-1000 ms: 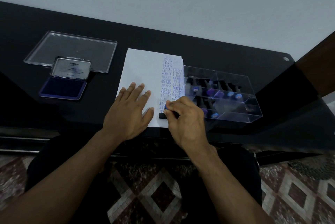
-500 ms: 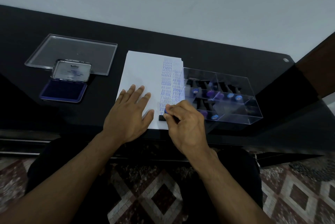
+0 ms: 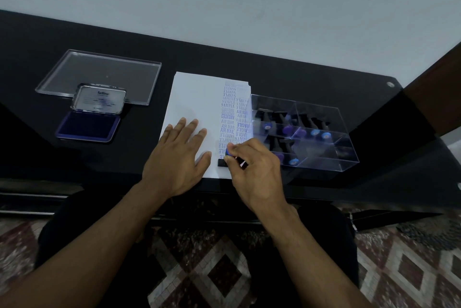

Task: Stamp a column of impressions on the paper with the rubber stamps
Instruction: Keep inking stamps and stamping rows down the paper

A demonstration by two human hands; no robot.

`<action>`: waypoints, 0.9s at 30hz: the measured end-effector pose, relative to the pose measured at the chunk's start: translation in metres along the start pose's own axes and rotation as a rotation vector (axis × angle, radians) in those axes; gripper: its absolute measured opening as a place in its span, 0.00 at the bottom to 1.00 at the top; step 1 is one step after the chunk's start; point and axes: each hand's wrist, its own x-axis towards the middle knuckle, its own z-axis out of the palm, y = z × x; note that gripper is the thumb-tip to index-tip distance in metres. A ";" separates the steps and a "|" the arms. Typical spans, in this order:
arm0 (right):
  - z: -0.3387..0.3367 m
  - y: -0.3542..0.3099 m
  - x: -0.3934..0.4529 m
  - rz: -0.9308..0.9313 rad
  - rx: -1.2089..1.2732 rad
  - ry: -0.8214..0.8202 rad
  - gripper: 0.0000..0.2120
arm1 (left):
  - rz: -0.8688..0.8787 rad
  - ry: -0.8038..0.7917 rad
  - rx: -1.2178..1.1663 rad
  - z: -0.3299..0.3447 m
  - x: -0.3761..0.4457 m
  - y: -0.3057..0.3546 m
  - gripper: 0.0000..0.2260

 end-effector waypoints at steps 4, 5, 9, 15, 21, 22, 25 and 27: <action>0.001 0.000 -0.006 0.019 0.063 0.050 0.08 | -0.003 -0.003 -0.005 -0.001 0.000 0.000 0.31; 0.001 0.000 -0.008 0.033 0.099 0.077 0.08 | -0.003 -0.006 -0.007 -0.001 0.000 0.000 0.31; -0.006 -0.004 -0.016 0.158 0.271 0.272 0.09 | -0.003 -0.007 -0.004 -0.001 0.000 0.001 0.31; -0.005 -0.004 -0.017 0.411 0.483 0.344 0.14 | -0.001 0.001 -0.014 -0.002 0.000 0.000 0.30; -0.005 -0.006 -0.016 0.479 0.549 0.348 0.13 | -0.006 -0.004 -0.009 -0.003 -0.001 0.001 0.30; -0.005 -0.006 -0.016 0.491 0.556 0.350 0.13 | -0.007 -0.006 -0.012 -0.003 -0.001 0.001 0.30; -0.005 -0.004 -0.015 0.525 0.586 0.355 0.12 | -0.007 -0.011 -0.007 -0.003 -0.001 0.001 0.31; -0.007 -0.004 -0.014 0.558 0.620 0.356 0.11 | -0.010 -0.016 -0.007 -0.003 -0.001 0.001 0.31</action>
